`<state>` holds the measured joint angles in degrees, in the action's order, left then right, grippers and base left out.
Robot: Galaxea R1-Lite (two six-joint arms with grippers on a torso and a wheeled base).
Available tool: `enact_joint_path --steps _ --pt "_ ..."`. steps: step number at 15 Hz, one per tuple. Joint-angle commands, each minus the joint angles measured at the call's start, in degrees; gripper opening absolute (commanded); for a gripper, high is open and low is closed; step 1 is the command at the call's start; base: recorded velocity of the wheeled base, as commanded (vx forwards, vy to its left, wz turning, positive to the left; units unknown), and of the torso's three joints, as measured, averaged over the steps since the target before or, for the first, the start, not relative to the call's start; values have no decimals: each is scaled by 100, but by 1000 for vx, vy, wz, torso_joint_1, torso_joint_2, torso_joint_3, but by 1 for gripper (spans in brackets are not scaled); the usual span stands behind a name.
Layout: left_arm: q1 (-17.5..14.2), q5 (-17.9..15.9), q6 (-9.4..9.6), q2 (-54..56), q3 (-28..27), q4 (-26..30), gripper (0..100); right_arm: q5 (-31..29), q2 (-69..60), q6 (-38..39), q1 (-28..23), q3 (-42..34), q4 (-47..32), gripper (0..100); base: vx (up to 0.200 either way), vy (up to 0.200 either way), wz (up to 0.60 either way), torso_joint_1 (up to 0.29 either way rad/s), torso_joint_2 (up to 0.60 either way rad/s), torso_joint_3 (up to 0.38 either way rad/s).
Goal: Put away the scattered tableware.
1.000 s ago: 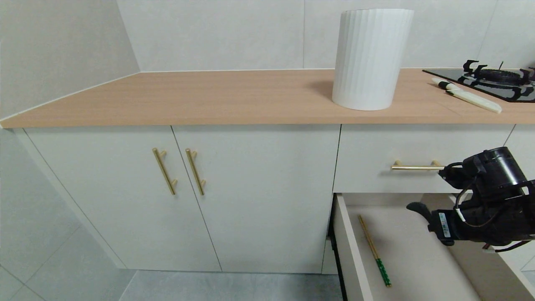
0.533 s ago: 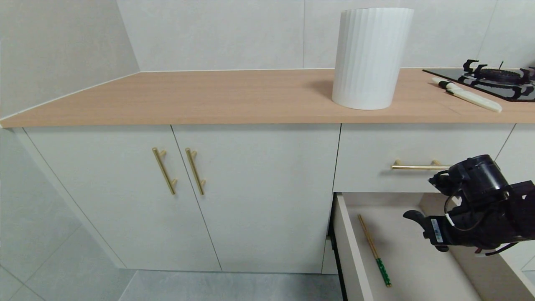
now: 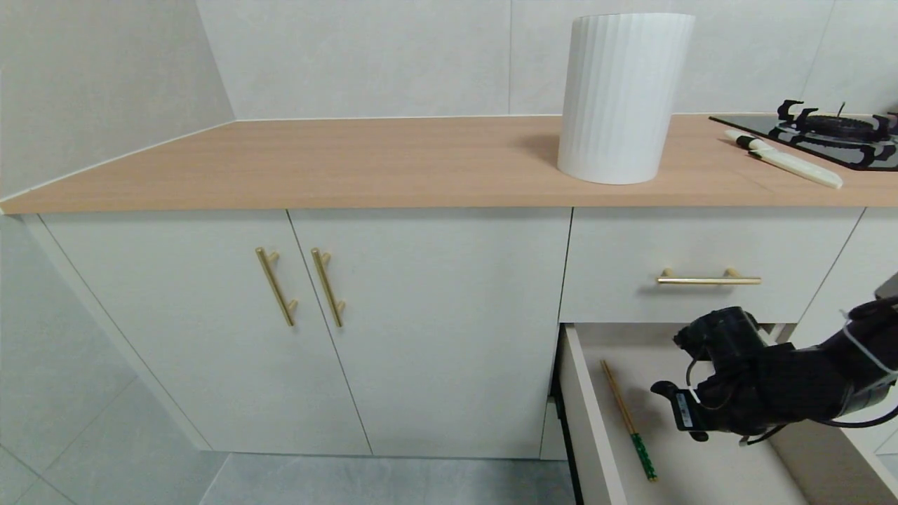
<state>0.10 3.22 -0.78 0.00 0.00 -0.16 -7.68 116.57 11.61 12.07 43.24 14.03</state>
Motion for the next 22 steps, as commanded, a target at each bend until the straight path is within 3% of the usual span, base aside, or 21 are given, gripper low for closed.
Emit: enact_joint_path --steps 1,8,19,20,22 --pt "-1 3 -1 0 0 -2 100 -49 982 -79 -135 -176 654 0 0 0 0 0 0 0" --pt "-1 3 -1 0 0 -2 100 -76 1773 -422 -275 -167 1910 0 0 0 0 0 0 0" --pt "-1 3 -1 0 0 -2 100 -120 1922 -440 -354 -167 2271 0 0 0 0 0 0 0" --pt "-1 3 -1 0 0 -2 100 -120 1914 -440 -354 -176 2279 100 0 0 0 0 0 0" --pt "-1 3 -1 0 0 -2 100 -120 1870 -440 -354 -184 2288 100 0 0 0 0 0 0"
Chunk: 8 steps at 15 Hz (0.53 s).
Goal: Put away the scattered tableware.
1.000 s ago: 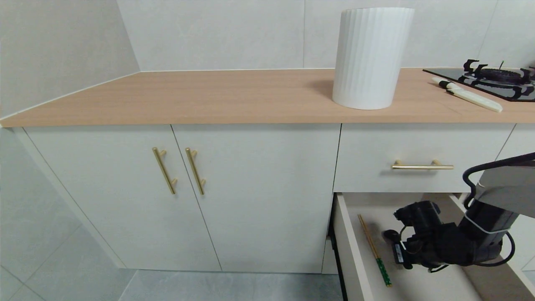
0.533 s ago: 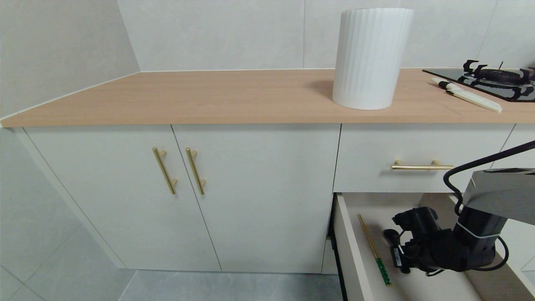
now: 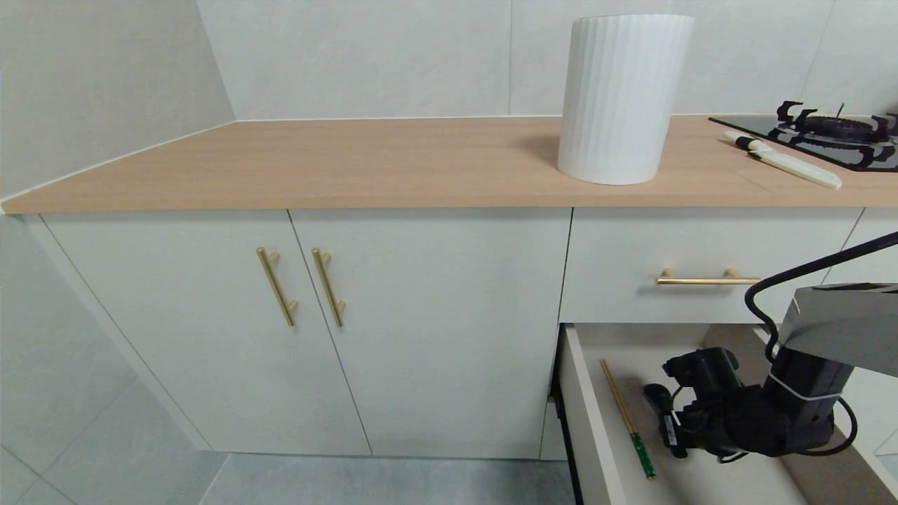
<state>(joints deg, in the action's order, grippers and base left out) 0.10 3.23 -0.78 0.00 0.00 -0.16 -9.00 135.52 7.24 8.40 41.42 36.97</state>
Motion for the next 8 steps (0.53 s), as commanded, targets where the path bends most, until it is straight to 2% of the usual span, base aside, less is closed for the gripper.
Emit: enact_joint_path --steps 1,4,8 --pt "-1 2 -1 0 0 -2 100 21 -43 5 13 -12 -6 100 0 0 0 0 0 0" --pt "-1 2 -1 0 0 -2 100 21 -334 14 13 -222 73 100 0 0 0 0 0 0" --pt "-1 2 -1 0 0 -2 100 65 -1722 32 13 -803 99 100 0 0 0 0 0 0"
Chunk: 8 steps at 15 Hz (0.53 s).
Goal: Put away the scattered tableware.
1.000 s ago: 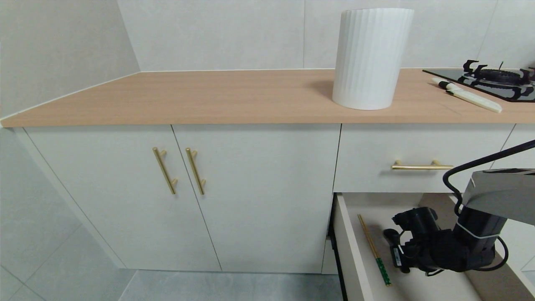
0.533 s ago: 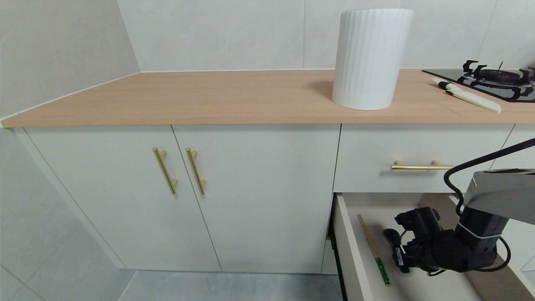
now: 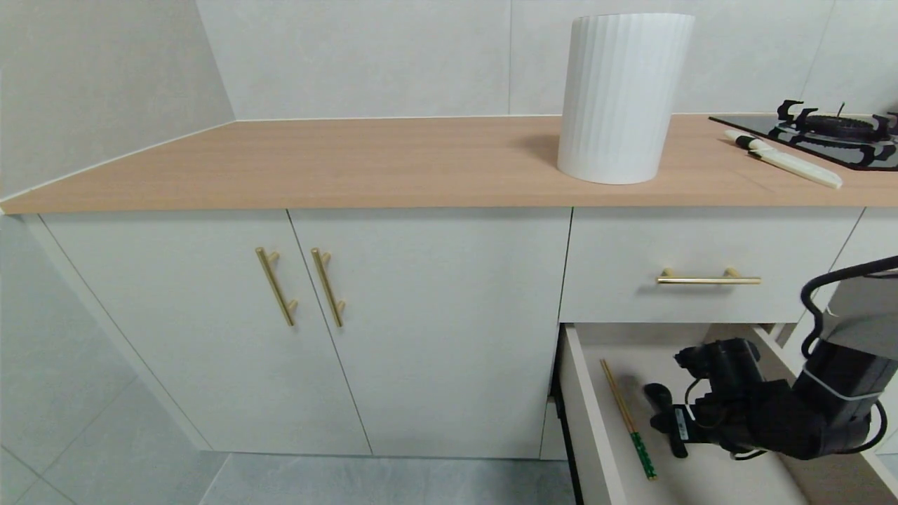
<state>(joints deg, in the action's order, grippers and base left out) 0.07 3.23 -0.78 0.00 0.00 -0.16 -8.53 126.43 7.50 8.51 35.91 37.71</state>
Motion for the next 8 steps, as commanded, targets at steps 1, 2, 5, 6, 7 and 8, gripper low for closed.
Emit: enact_joint_path --steps 1,2,5,6,7,8 --pt "1 2 -1 0 0 -2 100 10 -1533 -3 2 -383 -18 100 0 0 0 0 0 0" --pt "1 2 -1 0 0 -2 100 -8 -1947 -11 2 -427 -97 100 0 0 0 0 0 0" --pt "1 2 -1 -9 0 -2 100 -17 -3265 -11 2 -489 -809 100 0 0 0 0 0 0" --pt "1 2 -1 0 0 -2 100 1 -3977 -11 2 -550 -1362 100 0 0 0 0 0 0" --pt "1 2 -1 0 0 -2 100 1 -4241 -11 28 -568 -1591 100 0 0 0 0 0 0" --pt "1 2 -1 0 0 -2 100 -8 -4865 -11 37 -577 -2180 100 0 0 0 0 0 0"
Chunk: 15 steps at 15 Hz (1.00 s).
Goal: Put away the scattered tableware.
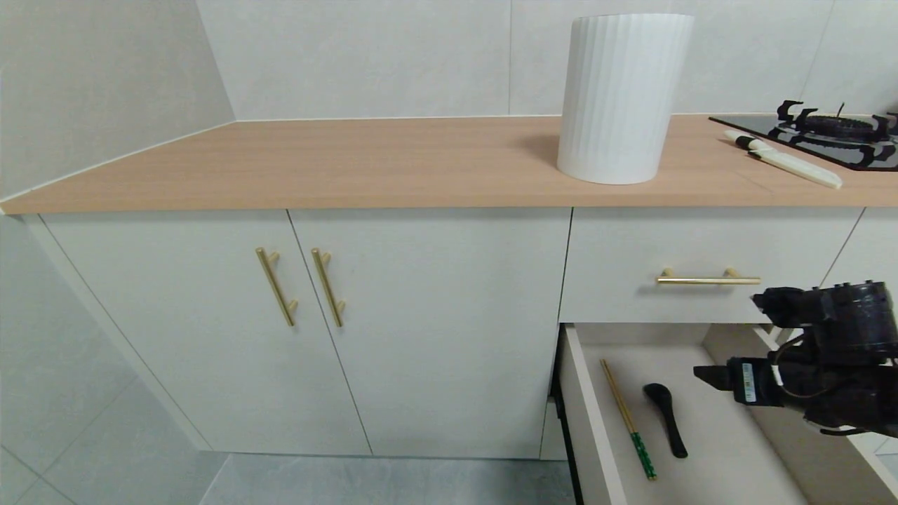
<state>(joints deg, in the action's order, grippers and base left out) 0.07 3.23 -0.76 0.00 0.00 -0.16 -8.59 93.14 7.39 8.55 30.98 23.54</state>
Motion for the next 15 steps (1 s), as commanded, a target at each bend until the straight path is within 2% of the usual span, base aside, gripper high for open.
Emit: enact_joint_path --steps 1,2,3,4,6,12,15 --pt "1 2 -4 0 0 -2 100 -2 -1860 0 42 -92 -1106 100 0 0 0 0 0 0" --pt "1 2 -4 0 0 -2 100 16 -2019 0 51 -92 -1264 100 0 0 0 0 0 0" --pt "1 -7 155 0 0 7 100 33 -2247 -9 77 -74 -1554 100 0 0 0 0 0 0" --pt "1 2 172 0 0 7 100 33 -2309 -18 77 -74 -1581 100 0 0 0 0 0 0" --pt "1 2 5 0 0 -2 100 33 -2212 -18 86 -92 -1589 100 0 0 0 0 0 0" --pt "1 2 -12 0 0 -2 100 33 -2107 -36 95 -188 -1589 100 0 0 0 0 0 0" --pt "1 2 -21 0 0 -2 100 -11 -2001 -27 464 -338 -1589 100 -200 0 0 7 5 -1"
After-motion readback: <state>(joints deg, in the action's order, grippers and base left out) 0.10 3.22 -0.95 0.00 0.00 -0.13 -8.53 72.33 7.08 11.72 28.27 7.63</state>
